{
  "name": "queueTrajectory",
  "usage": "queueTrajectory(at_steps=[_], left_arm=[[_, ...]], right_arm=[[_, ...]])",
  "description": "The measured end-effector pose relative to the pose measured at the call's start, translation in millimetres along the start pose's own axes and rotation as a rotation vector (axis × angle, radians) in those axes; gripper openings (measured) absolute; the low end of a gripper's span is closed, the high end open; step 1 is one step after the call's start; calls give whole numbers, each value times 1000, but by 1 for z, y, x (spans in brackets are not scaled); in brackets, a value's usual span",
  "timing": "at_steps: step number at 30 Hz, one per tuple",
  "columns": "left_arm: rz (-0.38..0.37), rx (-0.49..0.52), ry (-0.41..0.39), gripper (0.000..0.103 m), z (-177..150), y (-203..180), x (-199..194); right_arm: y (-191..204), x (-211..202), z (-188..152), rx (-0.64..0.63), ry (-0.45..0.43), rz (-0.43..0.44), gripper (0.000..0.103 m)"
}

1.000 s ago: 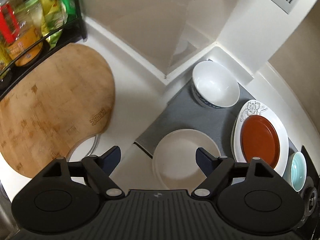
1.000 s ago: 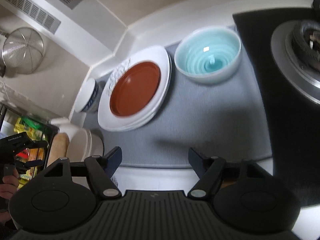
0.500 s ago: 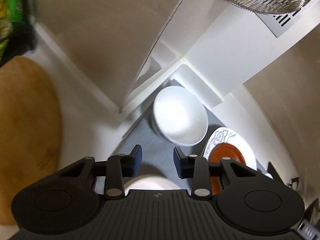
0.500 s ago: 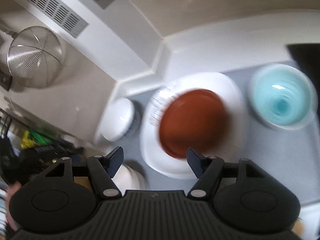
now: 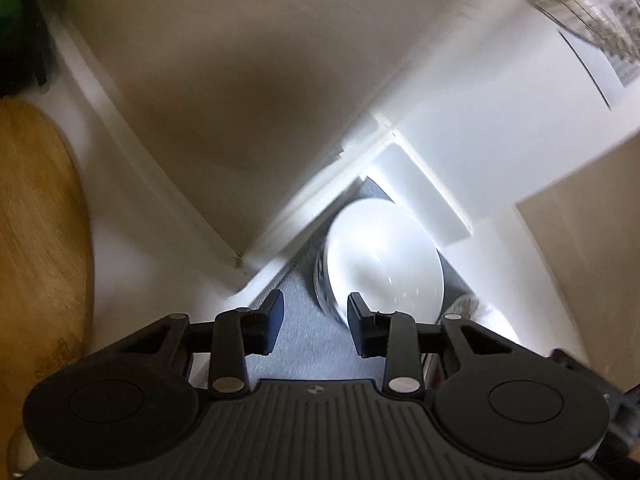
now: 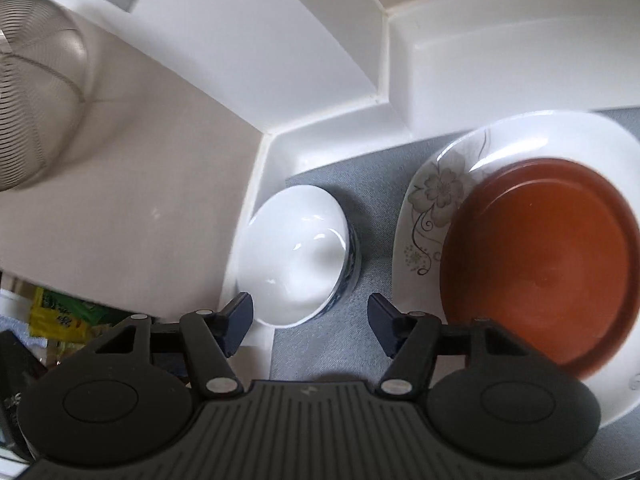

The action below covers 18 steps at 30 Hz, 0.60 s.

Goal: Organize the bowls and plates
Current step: 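Move both tools to the rim of the blue-rimmed white bowl, then close the left tool on the bowl rim while the right tool grips it too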

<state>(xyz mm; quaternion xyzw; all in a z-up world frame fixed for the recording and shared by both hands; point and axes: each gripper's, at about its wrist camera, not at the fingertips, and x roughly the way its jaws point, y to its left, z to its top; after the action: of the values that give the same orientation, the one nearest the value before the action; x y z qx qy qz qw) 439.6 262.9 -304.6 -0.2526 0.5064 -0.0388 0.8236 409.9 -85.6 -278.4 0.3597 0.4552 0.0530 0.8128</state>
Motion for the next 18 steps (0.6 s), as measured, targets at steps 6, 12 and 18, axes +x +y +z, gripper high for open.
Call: queueTrajectory(at_steps=[6,12,18], left_arm=[[-26,-97,-4,39,7,12,7],[-48,-160,61,41,10,24,22],[-42,-164,84,41,9,33,23]], right_arm=[[1,22,6,20,40,-13,60],[-1,44,7,29,65,-100,18],[-6,42,5,29,124,-76,15]])
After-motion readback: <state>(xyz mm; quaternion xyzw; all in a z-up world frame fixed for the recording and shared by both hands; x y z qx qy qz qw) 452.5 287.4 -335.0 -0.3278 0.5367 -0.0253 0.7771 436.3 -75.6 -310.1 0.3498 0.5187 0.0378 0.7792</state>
